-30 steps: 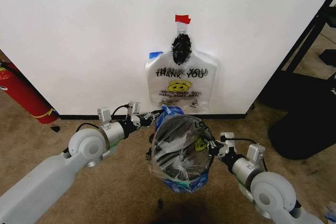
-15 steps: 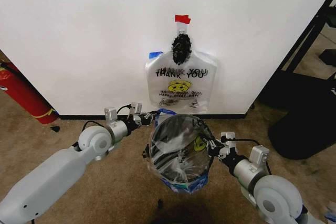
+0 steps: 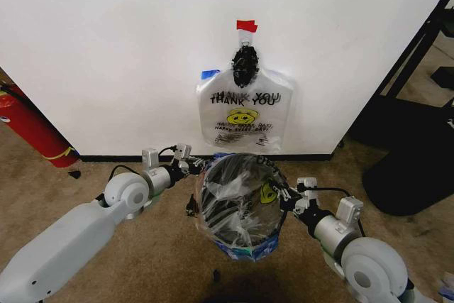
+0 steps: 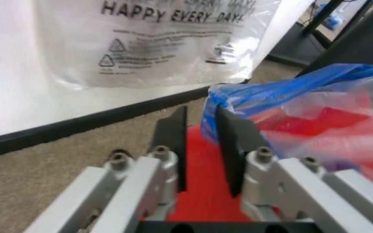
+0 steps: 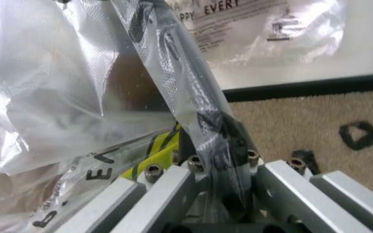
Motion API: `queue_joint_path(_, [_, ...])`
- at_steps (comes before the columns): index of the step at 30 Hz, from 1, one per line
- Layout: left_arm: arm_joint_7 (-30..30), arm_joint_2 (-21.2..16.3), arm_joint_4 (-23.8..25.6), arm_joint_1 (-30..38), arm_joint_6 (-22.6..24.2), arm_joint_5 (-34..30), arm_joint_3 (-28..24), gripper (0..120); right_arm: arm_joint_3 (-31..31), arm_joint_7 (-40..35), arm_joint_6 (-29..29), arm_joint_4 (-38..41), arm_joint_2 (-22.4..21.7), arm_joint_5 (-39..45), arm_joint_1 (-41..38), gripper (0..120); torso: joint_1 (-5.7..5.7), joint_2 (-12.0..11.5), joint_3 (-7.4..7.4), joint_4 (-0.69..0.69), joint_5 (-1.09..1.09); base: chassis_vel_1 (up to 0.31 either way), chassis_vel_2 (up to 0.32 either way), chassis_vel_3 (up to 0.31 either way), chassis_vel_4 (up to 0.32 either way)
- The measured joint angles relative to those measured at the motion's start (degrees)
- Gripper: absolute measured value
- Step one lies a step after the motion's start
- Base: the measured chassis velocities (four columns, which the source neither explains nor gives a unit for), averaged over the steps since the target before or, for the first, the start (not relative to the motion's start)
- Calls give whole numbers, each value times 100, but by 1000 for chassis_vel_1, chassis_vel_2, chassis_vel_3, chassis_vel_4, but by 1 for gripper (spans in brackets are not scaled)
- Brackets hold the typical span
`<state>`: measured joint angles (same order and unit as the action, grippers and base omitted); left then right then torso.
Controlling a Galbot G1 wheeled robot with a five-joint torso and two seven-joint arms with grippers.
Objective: Pick up the garbage bag from the wall and place it over the trash bin.
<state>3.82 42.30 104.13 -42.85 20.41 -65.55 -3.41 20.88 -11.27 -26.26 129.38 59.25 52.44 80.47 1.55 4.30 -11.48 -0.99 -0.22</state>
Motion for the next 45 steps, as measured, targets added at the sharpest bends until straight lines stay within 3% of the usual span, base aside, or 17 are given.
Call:
queue_joint_path(11, [-593, -99, 701, -547, -146, -109, 537, 59, -29, -509, -114, -55, 394, 334, -56, 0, 0, 0, 0, -1, 0, 0, 0, 0, 0])
queue_joint_path(17, [-974, -80, 1192, -1173, -531, -351, 979, 89, -10, -1131, -129, -265, 942, 538, -128, 0, 0, 0, 0, 2, 1, 0, 0, 0, 0])
queue_joint_path(18, [-974, -80, 1192, -1173, -531, -351, 979, 89, -10, -1131, -129, -265, 942, 538, -128, 0, 0, 0, 0, 2, 1, 0, 0, 0, 0])
queue_joint_path(21, [-1993, 177, 1438, -1272, -1004, -631, 1027, 98, 198, -1435, -99, -360, 1370, 642, -90, 0, 0, 0, 0, -2, 0, 0, 0, 0, 0])
queue_joint_path(22, [-2760, 374, 1627, -1309, -1289, -872, 1035, 99, 295, -1596, -59, -407, 1625, 725, -92, 0, 0, 0, 0, -2, 0, 0, 0, 0, 0])
queue_joint_path(24, [-3260, 566, 1897, -1414, -1465, -1097, 1082, 100, 436, -1737, -17, -446, 1923, 816, -93, 0, 0, 0, 0, -1, 0, 0, 0, 0, 0])
queue_joint_path(27, [-3373, 660, 2106, -1564, -1516, -1152, 1108, 100, 562, -1837, 22, -474, 2129, 894, -82, 0, 0, 0, 0, 0, 1, 0, 0, 0, 0])
queue_joint_path(32, [-3419, 774, 2722, -2203, -1511, -1123, 1131, 100, 882, -2052, 61, -531, 2426, 1207, -61, 0, 0, 0, 0, 0, 0, 0, 0, 0, 0])
queue_joint_path(37, [-3278, 821, 3019, -2792, -1486, -904, 1105, 100, 998, -2258, 138, -531, 2594, 1398, -64, 0, 0, 0, 0, 0, 0, 0, 0, 0, 0])
queue_joint_path(45, [-2874, 850, 3169, -3551, -1447, -603, 937, 100, 1070, -2496, 277, -523, 2792, 1569, -138, 0, 0, 0, 0, 1, 1, 0, 0, 0, 0])
